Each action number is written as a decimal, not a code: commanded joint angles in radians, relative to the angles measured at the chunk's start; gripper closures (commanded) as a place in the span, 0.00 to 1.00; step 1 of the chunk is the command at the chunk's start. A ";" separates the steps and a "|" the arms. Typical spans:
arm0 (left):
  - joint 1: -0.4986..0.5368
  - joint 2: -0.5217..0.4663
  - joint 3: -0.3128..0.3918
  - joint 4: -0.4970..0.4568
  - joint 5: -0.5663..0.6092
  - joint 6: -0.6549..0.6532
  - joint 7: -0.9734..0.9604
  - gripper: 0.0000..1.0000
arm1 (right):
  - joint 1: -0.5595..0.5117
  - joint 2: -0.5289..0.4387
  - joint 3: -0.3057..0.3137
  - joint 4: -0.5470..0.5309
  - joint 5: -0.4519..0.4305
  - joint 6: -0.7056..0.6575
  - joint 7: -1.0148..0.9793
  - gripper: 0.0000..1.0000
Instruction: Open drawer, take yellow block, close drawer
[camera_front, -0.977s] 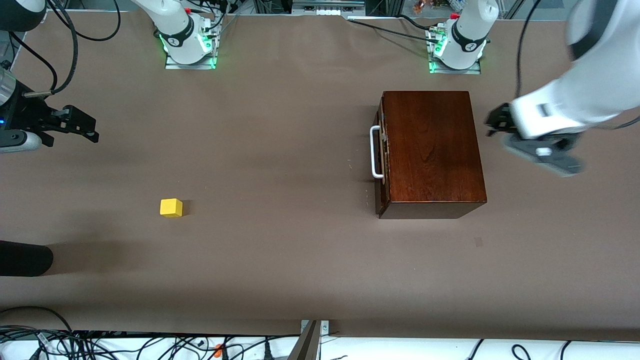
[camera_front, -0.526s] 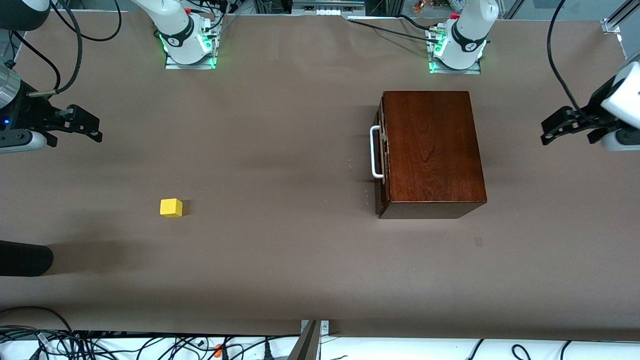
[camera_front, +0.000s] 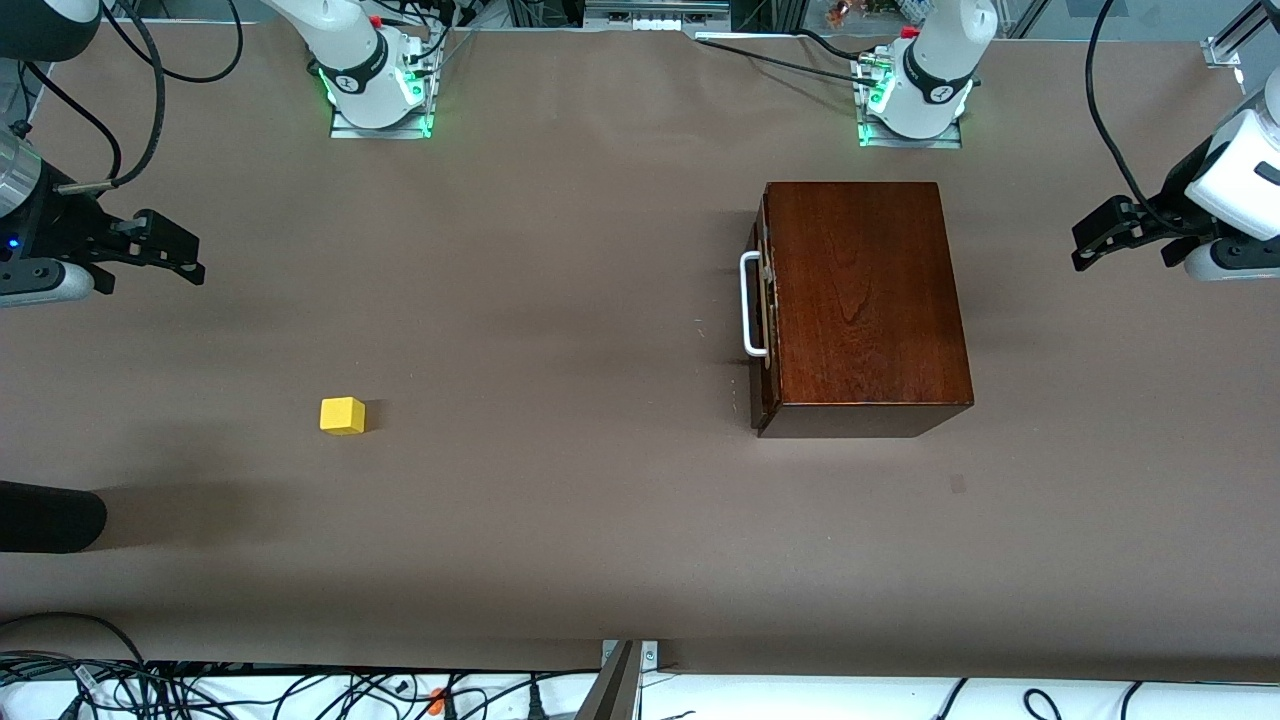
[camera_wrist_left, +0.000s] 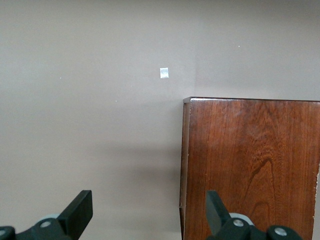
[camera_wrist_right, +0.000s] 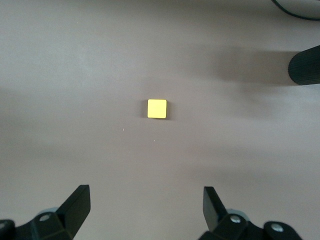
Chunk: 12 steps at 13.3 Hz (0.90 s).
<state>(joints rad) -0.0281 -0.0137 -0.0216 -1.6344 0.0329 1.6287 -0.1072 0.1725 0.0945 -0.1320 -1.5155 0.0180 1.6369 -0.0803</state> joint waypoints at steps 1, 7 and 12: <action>-0.001 -0.008 -0.005 -0.005 -0.013 0.002 -0.008 0.00 | -0.002 0.005 0.002 0.021 -0.001 -0.005 -0.004 0.00; -0.003 -0.006 -0.005 0.011 -0.015 -0.032 -0.009 0.00 | -0.001 0.007 0.002 0.021 0.000 0.003 -0.004 0.00; -0.006 -0.005 -0.005 0.019 -0.015 -0.050 -0.012 0.00 | -0.002 0.007 0.000 0.021 0.007 0.009 -0.004 0.00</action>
<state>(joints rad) -0.0308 -0.0150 -0.0265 -1.6311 0.0329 1.6069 -0.1100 0.1725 0.0945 -0.1320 -1.5155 0.0180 1.6483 -0.0803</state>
